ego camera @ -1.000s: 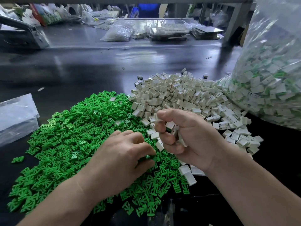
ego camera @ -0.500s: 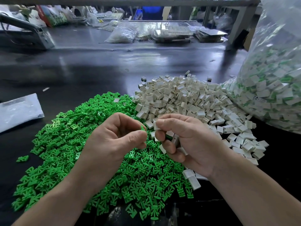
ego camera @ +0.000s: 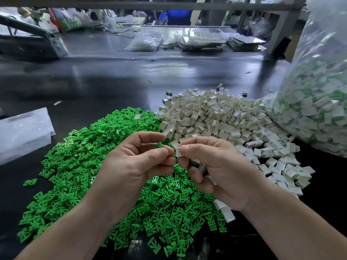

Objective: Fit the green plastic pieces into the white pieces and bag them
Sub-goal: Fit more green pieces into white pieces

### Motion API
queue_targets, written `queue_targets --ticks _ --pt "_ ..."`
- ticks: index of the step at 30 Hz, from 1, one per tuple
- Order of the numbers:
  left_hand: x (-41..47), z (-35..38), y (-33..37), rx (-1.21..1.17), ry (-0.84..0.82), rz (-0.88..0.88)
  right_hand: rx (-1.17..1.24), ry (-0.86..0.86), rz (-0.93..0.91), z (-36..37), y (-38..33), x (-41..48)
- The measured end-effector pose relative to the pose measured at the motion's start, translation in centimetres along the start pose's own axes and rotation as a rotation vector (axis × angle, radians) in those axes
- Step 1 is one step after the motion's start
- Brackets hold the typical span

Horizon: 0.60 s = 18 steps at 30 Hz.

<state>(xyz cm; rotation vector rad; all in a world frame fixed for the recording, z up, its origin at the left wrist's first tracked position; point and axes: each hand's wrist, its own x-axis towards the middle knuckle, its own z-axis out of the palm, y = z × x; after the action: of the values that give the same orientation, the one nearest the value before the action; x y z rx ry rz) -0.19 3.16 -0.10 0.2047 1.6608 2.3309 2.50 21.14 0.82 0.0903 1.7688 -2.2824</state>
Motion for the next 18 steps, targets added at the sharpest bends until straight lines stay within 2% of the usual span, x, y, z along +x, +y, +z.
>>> queue_targets --ticks 3,6,11,18 --pt "0.03 0.01 0.00 0.020 0.015 0.012 -0.020 -0.009 -0.014 0.08 0.19 0.07" --pt "-0.04 -0.24 -0.10 0.139 0.049 0.051 -0.054 -0.003 -0.028 0.11 0.36 0.12" --pt "-0.35 -0.01 0.02 0.058 -0.002 0.045 -0.105 -0.022 -0.069 0.15 0.52 0.07" --pt "-0.39 -0.08 -0.37 0.137 -0.022 0.089 -0.135 0.008 -0.100 0.15 0.46 -0.07"
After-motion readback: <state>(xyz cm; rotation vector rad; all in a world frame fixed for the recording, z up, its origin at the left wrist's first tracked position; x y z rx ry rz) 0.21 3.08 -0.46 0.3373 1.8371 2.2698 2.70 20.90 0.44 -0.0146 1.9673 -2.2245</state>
